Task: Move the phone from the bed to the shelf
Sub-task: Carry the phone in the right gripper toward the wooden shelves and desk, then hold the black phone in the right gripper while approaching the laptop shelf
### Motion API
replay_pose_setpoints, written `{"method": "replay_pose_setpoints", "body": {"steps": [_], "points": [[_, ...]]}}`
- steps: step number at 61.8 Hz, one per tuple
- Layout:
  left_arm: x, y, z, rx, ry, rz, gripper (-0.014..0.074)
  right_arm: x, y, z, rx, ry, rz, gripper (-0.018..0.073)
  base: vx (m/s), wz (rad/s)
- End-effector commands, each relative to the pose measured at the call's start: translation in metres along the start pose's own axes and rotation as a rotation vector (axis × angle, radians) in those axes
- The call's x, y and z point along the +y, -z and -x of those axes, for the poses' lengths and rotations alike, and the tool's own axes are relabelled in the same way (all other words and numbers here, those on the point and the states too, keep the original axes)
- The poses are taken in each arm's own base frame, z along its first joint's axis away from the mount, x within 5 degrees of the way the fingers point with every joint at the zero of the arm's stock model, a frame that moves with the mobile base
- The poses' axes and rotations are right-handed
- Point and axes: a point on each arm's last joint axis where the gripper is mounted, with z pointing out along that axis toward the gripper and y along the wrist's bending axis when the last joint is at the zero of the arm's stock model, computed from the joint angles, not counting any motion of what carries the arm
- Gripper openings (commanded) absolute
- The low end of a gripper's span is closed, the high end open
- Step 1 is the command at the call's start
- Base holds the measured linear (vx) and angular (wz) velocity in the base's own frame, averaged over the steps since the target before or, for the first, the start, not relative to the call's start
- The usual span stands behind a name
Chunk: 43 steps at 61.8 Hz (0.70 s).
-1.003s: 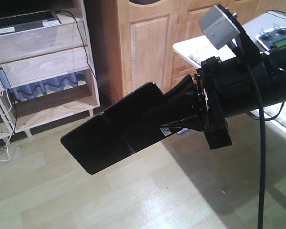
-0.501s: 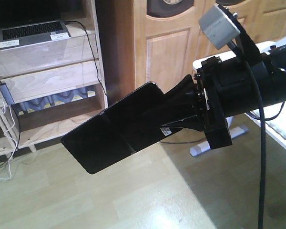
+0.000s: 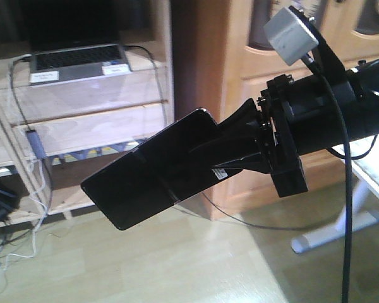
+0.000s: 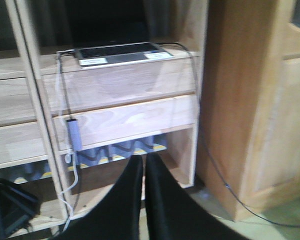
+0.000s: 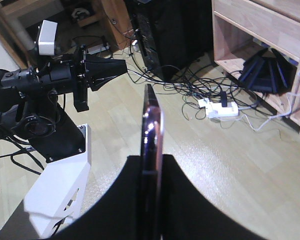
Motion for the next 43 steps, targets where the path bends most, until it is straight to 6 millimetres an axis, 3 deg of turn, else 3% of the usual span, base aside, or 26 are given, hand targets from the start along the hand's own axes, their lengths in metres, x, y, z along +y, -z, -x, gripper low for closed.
{"method": "replay_pose_setpoints", "body": {"steps": [1, 43], "points": [[0.0006, 0.0005, 0.0062, -0.072, 0.009, 0.005, 0.0001, 0.0185, 0.0101, 0.0139, -0.077, 0.025, 0.071, -0.0004, 0.34, 0.32], [0.0006, 0.0005, 0.0062, -0.072, 0.009, 0.005, 0.0001, 0.0183, 0.0103, 0.0138, -0.076, 0.025, 0.070, -0.0004, 0.31, 0.35]]}}
